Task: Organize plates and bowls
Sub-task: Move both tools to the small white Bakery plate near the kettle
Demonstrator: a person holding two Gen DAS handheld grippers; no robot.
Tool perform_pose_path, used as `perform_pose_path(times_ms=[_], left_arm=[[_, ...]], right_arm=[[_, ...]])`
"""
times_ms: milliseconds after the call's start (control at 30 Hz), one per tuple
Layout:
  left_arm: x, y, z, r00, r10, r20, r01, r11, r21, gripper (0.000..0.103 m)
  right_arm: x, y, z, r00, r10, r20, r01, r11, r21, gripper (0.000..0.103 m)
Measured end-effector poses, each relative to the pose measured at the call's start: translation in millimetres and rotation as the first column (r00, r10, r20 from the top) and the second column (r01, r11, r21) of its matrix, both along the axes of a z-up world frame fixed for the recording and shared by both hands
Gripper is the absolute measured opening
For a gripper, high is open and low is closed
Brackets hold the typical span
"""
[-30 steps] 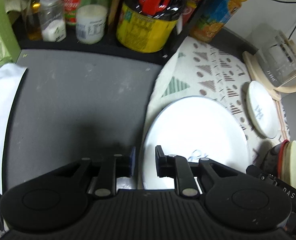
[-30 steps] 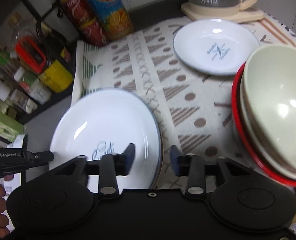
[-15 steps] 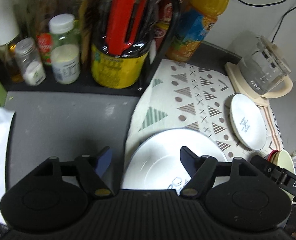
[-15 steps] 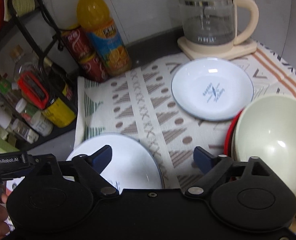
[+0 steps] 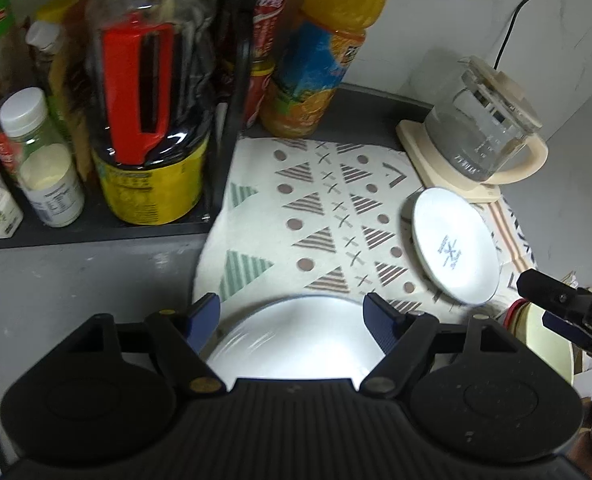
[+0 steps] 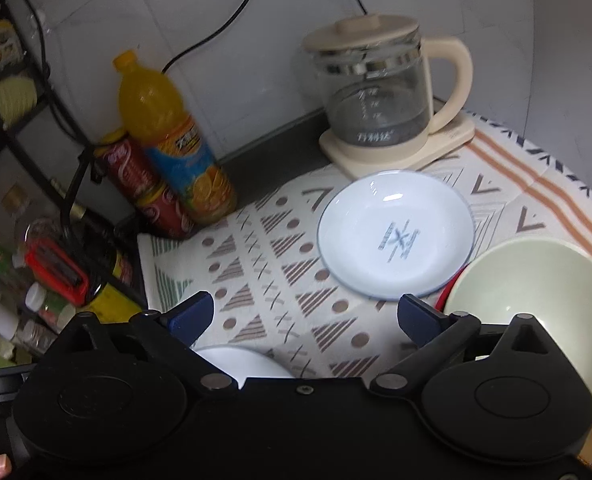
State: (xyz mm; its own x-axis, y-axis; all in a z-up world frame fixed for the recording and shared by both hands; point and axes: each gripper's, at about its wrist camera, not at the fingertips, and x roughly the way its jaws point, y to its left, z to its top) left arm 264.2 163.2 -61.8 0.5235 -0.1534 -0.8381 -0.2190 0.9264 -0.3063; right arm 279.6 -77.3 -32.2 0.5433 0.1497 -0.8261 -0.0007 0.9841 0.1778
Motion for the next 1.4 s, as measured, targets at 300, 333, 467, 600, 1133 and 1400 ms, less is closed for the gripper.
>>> perform_pose_path(times_ms=[300,333,467,600,1133,1400], left_arm=[[14.5,-28.1,-2.2,1.0,0.029,-0.006,-0.029,0.999,-0.022,0.077],[17.2,-31.4,-2.9,0.999,0.042,-0.01,-0.042,0.999,-0.024,0.077],[25.8,-43.5,-4.8,0.995,0.097,-0.025,-0.099,0.993,-0.059,0.077],[36.7,-58.5,-7.3,0.991,0.129,-0.036,-0.131,0.989,-0.062,0.077],[86.0,-115.5,-40.6,0.972,0.22,-0.083,-0.229,0.966,-0.123,0.077],[100.5,-130.6,-62.4,0.954,0.282,-0.105,-0.295,0.943,-0.151,0.074]], right_arm=[[27.3,-31.5,7.4,0.999,-0.034,-0.006,0.035,0.999,0.015,0.102],[32.0,-36.5,7.1,0.999,-0.032,-0.01,0.033,0.999,0.019,0.102],[49.1,-53.3,4.9,0.999,-0.022,-0.041,0.023,1.0,0.022,0.102],[68.5,-71.1,1.6,0.998,-0.01,-0.069,0.012,0.999,0.031,0.102],[143.0,-138.5,-40.5,0.966,0.048,-0.255,-0.031,0.997,0.069,0.083],[166.6,-162.3,-69.5,0.933,0.089,-0.349,-0.058,0.994,0.097,0.07]])
